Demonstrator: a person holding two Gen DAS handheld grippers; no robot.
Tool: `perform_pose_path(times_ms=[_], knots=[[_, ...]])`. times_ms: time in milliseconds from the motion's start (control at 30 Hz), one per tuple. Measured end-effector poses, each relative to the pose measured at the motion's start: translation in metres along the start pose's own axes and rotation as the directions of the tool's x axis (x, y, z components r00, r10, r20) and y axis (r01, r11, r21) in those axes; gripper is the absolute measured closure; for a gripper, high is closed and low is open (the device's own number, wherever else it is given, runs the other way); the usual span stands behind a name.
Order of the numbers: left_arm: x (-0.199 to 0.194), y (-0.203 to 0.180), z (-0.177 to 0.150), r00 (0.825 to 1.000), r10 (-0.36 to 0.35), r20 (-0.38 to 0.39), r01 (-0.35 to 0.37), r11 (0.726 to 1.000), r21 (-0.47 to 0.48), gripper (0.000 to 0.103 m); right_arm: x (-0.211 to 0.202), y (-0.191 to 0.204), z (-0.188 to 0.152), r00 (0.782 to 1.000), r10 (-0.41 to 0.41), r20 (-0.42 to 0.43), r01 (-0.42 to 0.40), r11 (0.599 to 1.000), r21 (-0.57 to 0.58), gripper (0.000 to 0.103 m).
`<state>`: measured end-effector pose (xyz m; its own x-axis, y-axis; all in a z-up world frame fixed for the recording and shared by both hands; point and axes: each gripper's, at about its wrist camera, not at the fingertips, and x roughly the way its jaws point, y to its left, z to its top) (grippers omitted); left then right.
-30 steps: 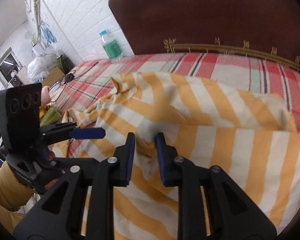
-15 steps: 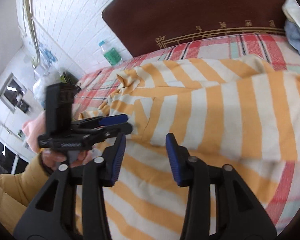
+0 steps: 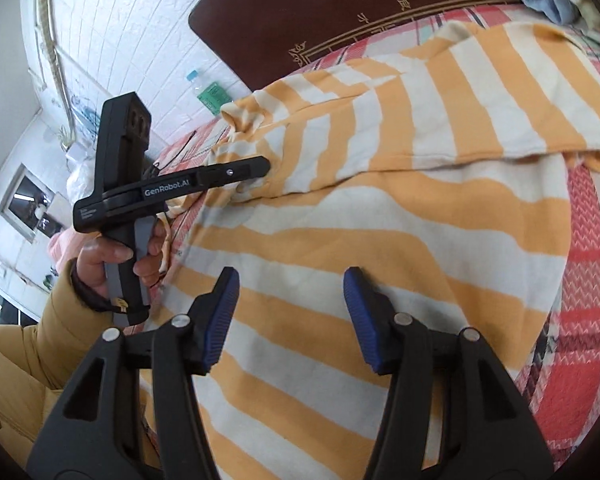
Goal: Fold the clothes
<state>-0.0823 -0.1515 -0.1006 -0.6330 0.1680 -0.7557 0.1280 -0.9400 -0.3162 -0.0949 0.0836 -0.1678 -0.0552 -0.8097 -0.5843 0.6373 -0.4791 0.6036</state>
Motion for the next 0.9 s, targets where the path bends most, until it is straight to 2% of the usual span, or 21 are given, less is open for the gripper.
perform_pose_path(times_ms=[67,167,267,300,367,400,433,533,567,633,700,733,833,900], knots=[[-0.008,0.003,0.005,0.999,0.034,0.026,-0.034,0.999,0.003,0.096,-0.002,-0.003,-0.001,1.000,0.011,0.008,-0.011,1.000,0.007,0.047],[-0.021,0.012,0.014,0.998,0.026,0.065,-0.025,1.000,-0.012,0.096,-0.002,-0.003,-0.002,1.000,0.013,0.012,-0.013,1.000,0.006,0.046],[-0.024,0.016,0.019,0.998,0.012,0.060,-0.011,1.000,-0.009,0.094,-0.003,-0.003,-0.003,1.000,0.014,0.015,-0.014,1.000,0.003,0.046],[-0.022,0.015,0.018,0.999,0.000,0.041,0.000,1.000,-0.005,0.090,-0.004,-0.003,-0.003,1.000,0.017,0.016,-0.017,1.000,0.003,0.045],[-0.017,0.014,0.016,1.000,-0.022,0.005,0.022,1.000,0.003,0.044,-0.004,-0.004,-0.003,1.000,0.020,0.018,-0.020,1.000,0.003,0.045],[-0.013,0.011,0.013,1.000,-0.026,-0.010,0.026,1.000,0.011,0.037,-0.004,-0.004,-0.003,1.000,0.021,0.018,-0.021,1.000,0.003,0.045],[-0.009,0.008,0.010,0.999,-0.029,-0.023,0.029,0.999,0.019,0.034,-0.004,-0.004,-0.004,1.000,0.021,0.019,-0.021,1.000,0.002,0.044],[0.004,0.002,0.004,0.998,-0.042,-0.052,0.043,0.999,0.016,0.034,-0.004,-0.003,-0.004,1.000,0.021,0.020,-0.021,1.000,-0.001,0.044],[0.009,-0.001,0.002,0.997,-0.047,-0.062,0.048,0.999,0.014,0.035,-0.004,-0.003,-0.003,1.000,0.021,0.020,-0.021,1.000,0.000,0.044],[0.011,-0.006,0.002,0.999,-0.009,-0.048,0.010,0.999,0.032,0.035,-0.004,-0.003,-0.003,1.000,0.022,0.021,-0.022,1.000,0.000,0.044],[0.012,-0.011,0.001,0.999,0.032,-0.031,-0.031,0.998,0.051,0.053,-0.005,-0.003,-0.004,1.000,0.023,0.021,-0.023,1.000,0.001,0.044],[0.011,-0.012,0.002,0.999,0.049,-0.023,-0.048,0.997,0.055,0.077,-0.004,-0.003,-0.004,1.000,0.023,0.021,-0.023,1.000,0.000,0.044],[0.006,-0.013,0.006,0.997,0.083,0.005,-0.083,0.995,0.062,0.096,-0.004,-0.003,-0.004,0.999,0.024,0.021,-0.024,1.000,0.000,0.044],[-0.002,-0.016,0.013,0.989,0.136,0.051,-0.140,0.987,0.081,0.100,-0.004,-0.003,-0.004,0.999,0.025,0.021,-0.025,1.000,0.000,0.044]])
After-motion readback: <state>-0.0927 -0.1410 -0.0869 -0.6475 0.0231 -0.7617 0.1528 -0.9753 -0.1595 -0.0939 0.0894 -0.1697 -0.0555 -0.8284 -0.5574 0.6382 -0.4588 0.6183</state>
